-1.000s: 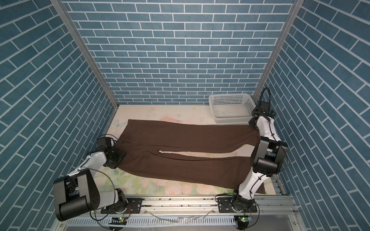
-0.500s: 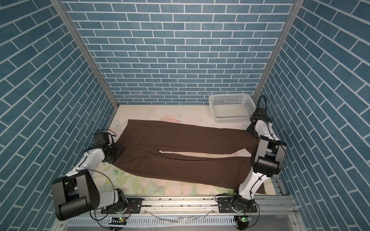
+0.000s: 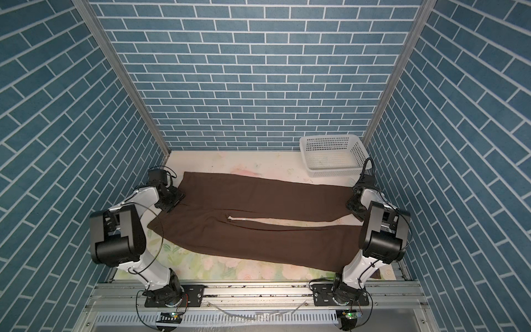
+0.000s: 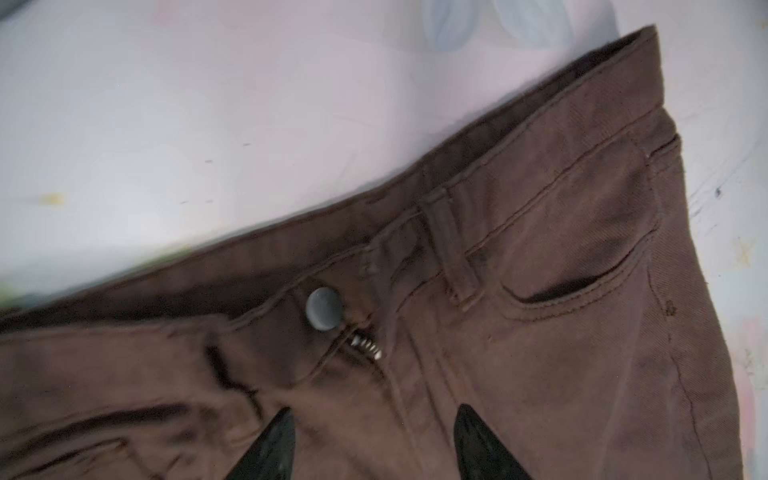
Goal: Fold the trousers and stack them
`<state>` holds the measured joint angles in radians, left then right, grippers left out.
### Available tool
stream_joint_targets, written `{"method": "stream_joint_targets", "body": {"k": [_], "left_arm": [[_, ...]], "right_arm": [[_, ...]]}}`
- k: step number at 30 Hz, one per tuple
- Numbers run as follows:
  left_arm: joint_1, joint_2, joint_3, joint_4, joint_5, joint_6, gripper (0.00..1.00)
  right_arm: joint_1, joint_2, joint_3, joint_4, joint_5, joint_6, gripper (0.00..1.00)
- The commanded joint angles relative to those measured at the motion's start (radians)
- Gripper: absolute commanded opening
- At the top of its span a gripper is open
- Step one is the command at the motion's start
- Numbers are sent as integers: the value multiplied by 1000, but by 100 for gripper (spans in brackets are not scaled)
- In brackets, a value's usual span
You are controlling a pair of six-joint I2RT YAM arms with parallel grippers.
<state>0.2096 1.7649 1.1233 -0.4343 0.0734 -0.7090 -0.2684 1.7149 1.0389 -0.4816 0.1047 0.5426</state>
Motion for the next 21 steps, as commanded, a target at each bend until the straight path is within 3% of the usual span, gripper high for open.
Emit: {"method": "stream_joint_targets", "body": {"k": [1,3,5,10,11,17,21], "left_arm": [[-12,104,91,-49,-24,9,64],[-12,143,126,-55,-22,16,62],[-13,158,139,-56,-38,14,54],[59,192,161,-96,13,21,4],[93,192,156,-105,26,22,0],[245,77,40,-89,-13,16,0],[259,49,11,-64,17,15,0]], "right_arm": [[5,-29,-33,12,-12,25,49],[5,-37,-36,12,-7,26,49],[5,-43,-37,9,2,26,49],[3,-37,-23,-14,21,23,53],[3,-38,-20,-19,25,21,54],[5,-19,-7,-19,21,19,55],[9,-1,-14,-2,-12,18,54]]}}
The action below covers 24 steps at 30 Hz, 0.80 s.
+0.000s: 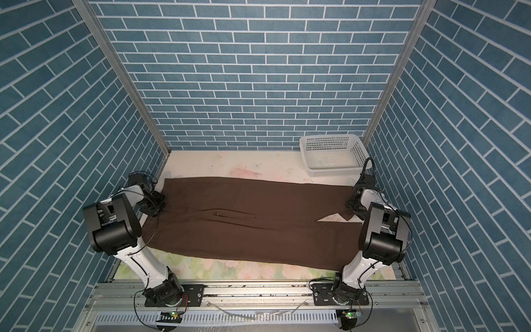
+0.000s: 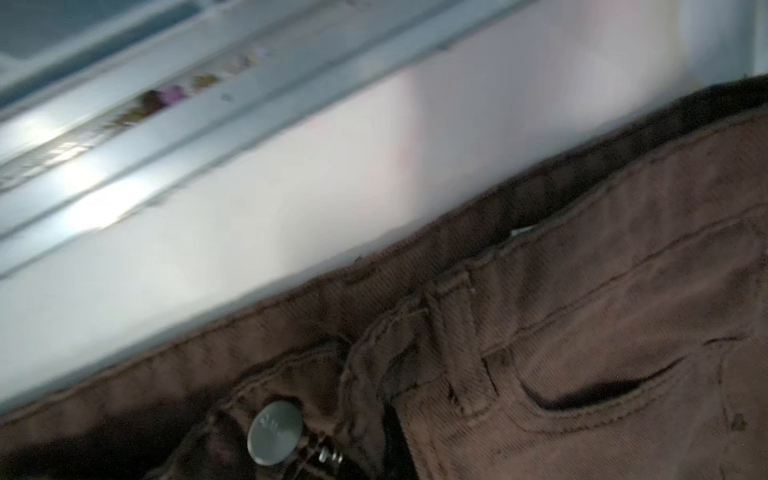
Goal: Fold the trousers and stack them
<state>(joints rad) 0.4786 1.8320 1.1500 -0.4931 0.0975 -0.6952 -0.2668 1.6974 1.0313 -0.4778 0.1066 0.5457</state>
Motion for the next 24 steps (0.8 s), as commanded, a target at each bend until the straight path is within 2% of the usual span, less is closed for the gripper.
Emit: {"method": "stream_joint_targets", "body": {"k": [1,6,9,12,15,20,21,24], "left_arm": [[-11,-12,-21,5,20,0,0],[-14,-16,-81,39,47,-11,0],[-15,-29,-115,52,50,-10,6],[-14,-38,-135,64,63,-10,6],[-15,-56,-156,86,68,-15,5],[-13,-69,-174,105,71,-10,4],[-13,-67,-176,105,74,-9,4],[-8,-60,-179,120,92,-1,2]], "right_arm": [[13,21,-8,5,-27,14,54],[77,59,0,17,-57,0,54],[110,89,12,21,-63,-3,55],[123,115,35,-4,-54,-3,53],[122,117,40,-21,-35,10,39],[92,143,92,-87,-2,-12,5],[81,145,108,-100,-1,-19,1],[44,147,179,-143,26,-61,0]]}}
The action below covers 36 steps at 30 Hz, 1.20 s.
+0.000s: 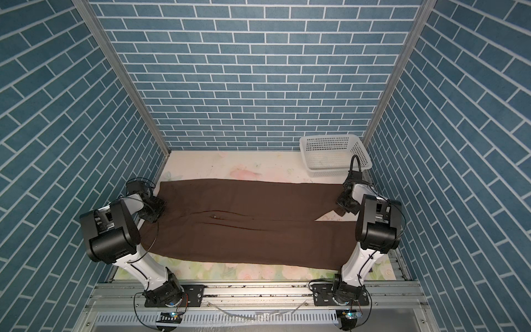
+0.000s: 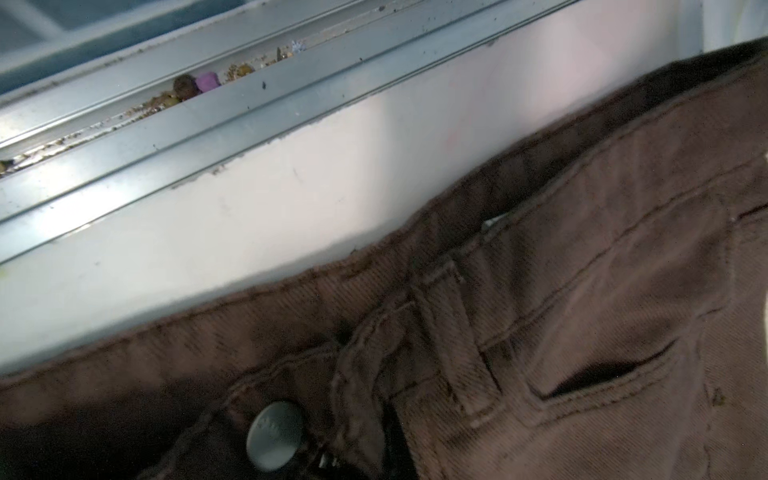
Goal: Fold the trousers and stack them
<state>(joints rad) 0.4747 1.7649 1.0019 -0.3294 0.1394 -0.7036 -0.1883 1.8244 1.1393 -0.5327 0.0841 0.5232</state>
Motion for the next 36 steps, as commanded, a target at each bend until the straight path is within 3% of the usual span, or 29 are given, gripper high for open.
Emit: {"method": "stream_joint_targets", "body": {"k": [1,11,16,18,23,24,27,28,31,36], "left_arm": [[-3,11,-31,-42,53,10,2],[10,3,-63,-16,55,21,0],[16,-3,-62,-25,44,26,0],[15,-4,-57,-24,39,24,0],[16,9,-37,-25,50,22,0],[16,13,-33,-27,50,21,0],[16,23,-30,-28,51,23,0],[17,26,-33,-24,52,23,0],[15,36,-48,7,91,26,0],[3,31,-70,25,113,26,0]], "right_arm": [[-44,27,106,-115,68,-57,0],[-87,123,381,-304,233,-126,0],[-108,127,405,-344,208,-150,0],[-128,97,388,-351,152,-134,0],[-248,10,318,-308,-179,-39,0],[-269,7,319,-312,-213,-35,2],[-295,9,320,-332,-183,-36,37],[-296,5,311,-329,-166,-34,45],[-293,-17,267,-295,-162,-24,51],[-242,-96,164,-256,-133,-29,49]]}}
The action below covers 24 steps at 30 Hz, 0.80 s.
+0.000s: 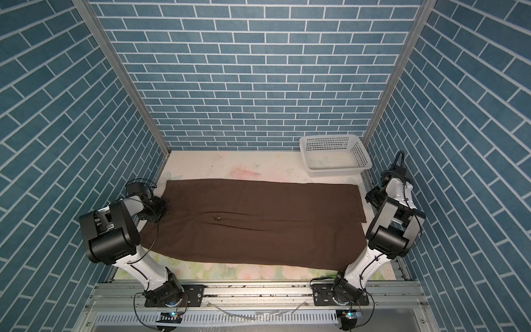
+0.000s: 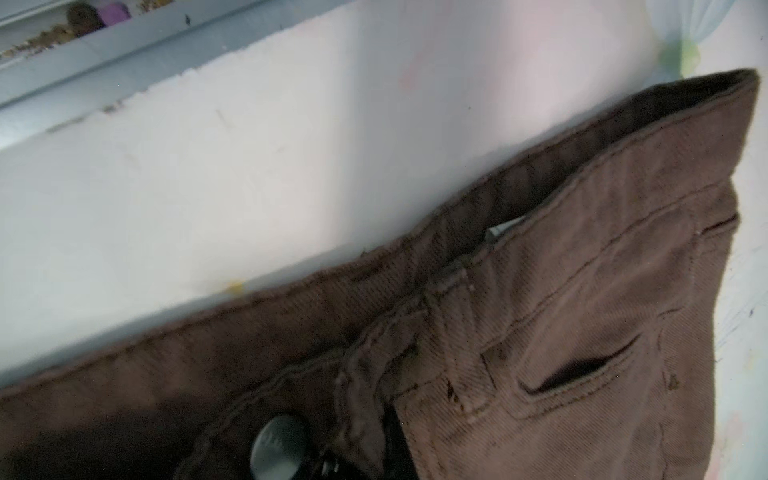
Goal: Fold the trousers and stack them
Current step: 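Release the trousers and draw both grippers back toward the robot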
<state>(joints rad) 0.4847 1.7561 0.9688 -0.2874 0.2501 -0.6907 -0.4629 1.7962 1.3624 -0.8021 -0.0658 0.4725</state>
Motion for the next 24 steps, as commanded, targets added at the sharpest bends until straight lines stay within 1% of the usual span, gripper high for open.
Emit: {"method": "stream_joint_targets", "body": {"k": [1,3,4,5,7,8,10,11,13,15,16,19,21,22,23,24], "left_arm": [[-9,33,-41,-14,4,8,0],[-21,18,-45,-2,21,4,0],[-30,9,-45,5,33,0,2],[-41,-1,-44,11,39,-6,7],[-80,-35,-41,17,37,-25,25],[-100,-56,-41,20,28,-35,31],[-166,-126,-41,12,-28,-50,38],[-196,-164,-41,6,-62,-48,40],[-268,-258,-39,-38,-157,-43,45],[-318,-352,-54,-71,-219,-40,50],[-331,-403,-68,-81,-236,-40,52],[-337,-534,-116,-124,-245,-40,55],[-337,-613,-148,-154,-245,-34,57],[-337,-652,-168,-167,-244,-35,58],[-336,-684,-186,-174,-243,-34,59],[-337,-713,-207,-183,-242,-35,59]], "right_arm": [[51,-87,-90,23,24,21,49],[80,-128,-150,46,30,16,48],[94,-154,-185,60,38,15,49],[103,-177,-213,67,46,19,50],[119,-239,-284,89,53,38,52],[126,-272,-319,100,58,50,52],[147,-359,-417,141,90,71,54],[160,-403,-464,170,111,81,56],[173,-492,-572,182,163,98,59],[173,-567,-654,176,185,115,64],[170,-611,-689,169,176,127,68],[169,-732,-764,133,144,181,73],[166,-803,-793,95,154,225,79],[162,-841,-800,73,169,244,89],[157,-868,-806,46,186,255,98],[152,-894,-808,21,204,262,99]]}}
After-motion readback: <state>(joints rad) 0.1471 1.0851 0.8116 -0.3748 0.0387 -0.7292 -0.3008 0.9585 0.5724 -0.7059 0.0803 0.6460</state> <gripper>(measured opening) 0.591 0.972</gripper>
